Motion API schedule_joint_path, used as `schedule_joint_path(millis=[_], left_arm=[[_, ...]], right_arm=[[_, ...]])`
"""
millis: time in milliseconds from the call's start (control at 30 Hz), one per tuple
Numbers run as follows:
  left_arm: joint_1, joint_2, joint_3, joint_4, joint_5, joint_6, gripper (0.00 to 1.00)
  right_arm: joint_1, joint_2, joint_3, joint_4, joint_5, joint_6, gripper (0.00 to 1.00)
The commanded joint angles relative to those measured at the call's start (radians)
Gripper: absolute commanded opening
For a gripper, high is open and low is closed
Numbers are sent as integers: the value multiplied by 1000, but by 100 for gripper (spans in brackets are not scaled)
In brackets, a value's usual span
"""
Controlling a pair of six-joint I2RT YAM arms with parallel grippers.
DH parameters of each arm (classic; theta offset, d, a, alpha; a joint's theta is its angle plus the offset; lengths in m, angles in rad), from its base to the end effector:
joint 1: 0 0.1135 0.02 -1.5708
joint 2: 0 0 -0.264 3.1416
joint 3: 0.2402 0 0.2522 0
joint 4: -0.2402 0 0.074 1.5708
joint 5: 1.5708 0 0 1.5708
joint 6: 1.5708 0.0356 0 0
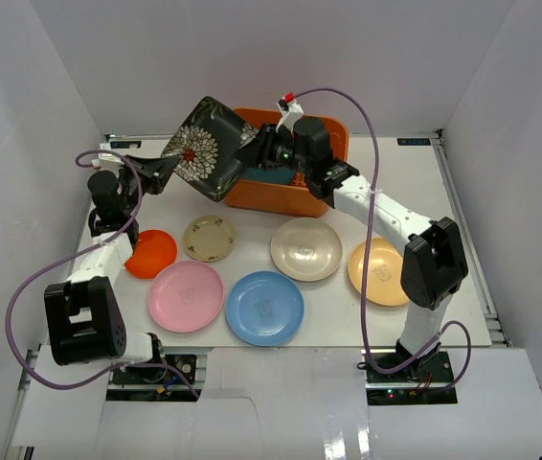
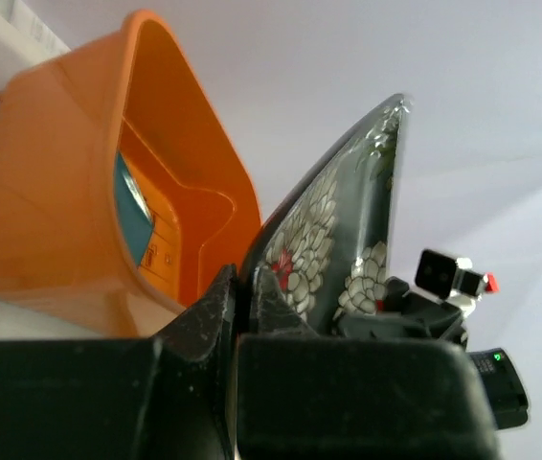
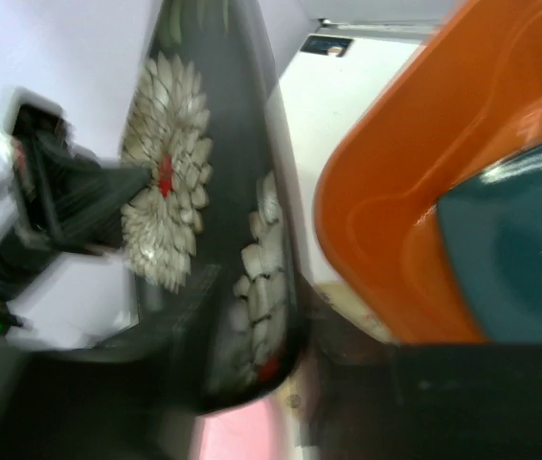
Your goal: Place the plates into the plastic bin on the countertop
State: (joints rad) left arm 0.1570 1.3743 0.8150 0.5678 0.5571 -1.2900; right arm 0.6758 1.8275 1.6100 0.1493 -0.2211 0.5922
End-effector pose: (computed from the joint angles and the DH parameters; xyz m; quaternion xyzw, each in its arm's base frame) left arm 0.3112 0.0302 0.2942 -0.3018 0.6366 -0.5298 0.4722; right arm 0.3444 0.2861 0.3672 -0.1056 0.7226 0.4668 0.4988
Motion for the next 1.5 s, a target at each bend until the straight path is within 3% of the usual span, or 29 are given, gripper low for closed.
schedule_joint_path(millis=[0,67,100,167,200,300,367,500,633,700,800,1000,1300,1467], left_arm=[[-36,-69,-4,148,-11,-83,0],[-39,-70,-7,139,3,-83,0],[-39,-73,-5,133,13,-78,13],[-39,-87,-5,101,38,-63,35],[-39,-92,-7,95,68,-60,57],[-57,-113,-16,90,147,-55,80],[-89,-124,16,2,179,26,96],[-155,-150,134,-311,181,305,98],[-302,-173,260,-680,10,605,98],[-367,-210,273,-776,-60,725,98],[-433,-274,225,-838,-167,817,98],[-526,-349,116,-893,-166,900,98],[-609,-336,79,-915,-253,952,98],[-629,-314,72,-916,-273,956,98]], right_arm=[[-2,-37,-41,62,72,43,26],[-4,-63,-68,88,98,58,13],[-10,-72,-87,104,120,63,8],[-22,-100,-107,128,126,72,8],[-42,-108,-114,151,117,87,8],[-109,-119,-111,168,45,142,8],[-154,-113,-96,193,-3,184,8],[-291,-74,-43,210,-144,267,8],[-370,57,176,60,-250,249,8],[-400,125,247,1,-297,230,8],[-426,176,335,-79,-307,193,8],[-436,338,533,-283,-331,93,8],[-397,387,478,-330,-293,23,8],[-358,455,531,-387,-250,-6,8]])
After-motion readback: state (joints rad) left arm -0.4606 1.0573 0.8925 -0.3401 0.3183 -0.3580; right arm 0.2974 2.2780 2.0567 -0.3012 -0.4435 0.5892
